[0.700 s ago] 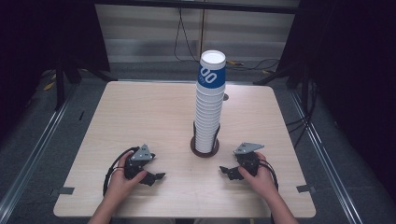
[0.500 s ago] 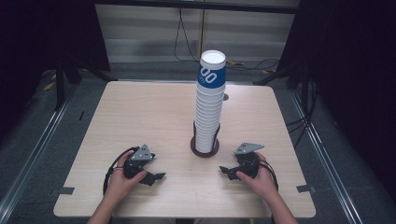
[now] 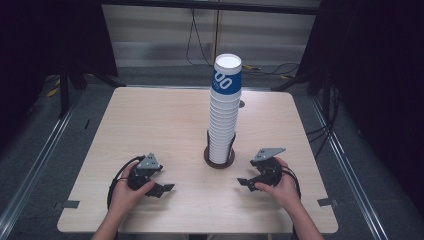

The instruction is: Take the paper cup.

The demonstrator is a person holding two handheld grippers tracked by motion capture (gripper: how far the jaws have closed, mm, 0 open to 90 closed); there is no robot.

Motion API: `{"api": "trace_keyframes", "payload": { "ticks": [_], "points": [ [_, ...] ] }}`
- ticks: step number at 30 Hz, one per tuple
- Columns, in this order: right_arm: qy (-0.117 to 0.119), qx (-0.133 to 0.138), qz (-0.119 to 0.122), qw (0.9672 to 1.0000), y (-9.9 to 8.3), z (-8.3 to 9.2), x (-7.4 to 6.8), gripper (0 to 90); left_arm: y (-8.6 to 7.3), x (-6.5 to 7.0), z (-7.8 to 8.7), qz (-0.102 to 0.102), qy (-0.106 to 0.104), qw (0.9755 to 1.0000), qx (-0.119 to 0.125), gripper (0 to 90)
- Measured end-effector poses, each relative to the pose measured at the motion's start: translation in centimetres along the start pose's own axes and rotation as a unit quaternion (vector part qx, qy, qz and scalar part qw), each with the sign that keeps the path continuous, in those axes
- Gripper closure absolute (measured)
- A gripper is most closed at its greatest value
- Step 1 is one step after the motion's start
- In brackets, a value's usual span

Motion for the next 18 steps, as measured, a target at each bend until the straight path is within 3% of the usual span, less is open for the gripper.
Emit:
{"api": "trace_keyframes", "payload": {
  "ticks": [4, 11, 13, 18],
  "points": [
    [0.000, 0.031, -0.009, 0.9995, 1.4, 1.0, 0.2, 13.0, 1.6, 0.2, 1.0, 0.005, -0.018, 0.9997, 0.016, 15.8],
    [0.005, 0.050, -0.002, 0.9988, 3.8, 2.5, 0.1, 12.9, 6.1, -0.1, 3.5, -0.002, -0.032, 0.9988, 0.037, 15.7],
    [0.011, 0.058, -0.001, 0.9982, 5.0, 3.0, 0.0, 12.7, 7.8, -0.4, 4.1, -0.009, -0.030, 0.9988, 0.038, 15.7],
    [0.011, 0.066, 0.008, 0.9977, 6.6, 3.7, -0.1, 12.7, 9.6, -0.8, 4.2, -0.011, -0.030, 0.9990, 0.030, 15.7]
  ]
}}
Point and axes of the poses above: each handheld gripper's, and its own axes: z roughly backward along the jaws, y roughly out of its top, x roughly to its right, the point moved 4 cm from there along -z, roughly forward along the jaws, and after that the axes turned 2 degrees about -z, right-handed, at the moved point
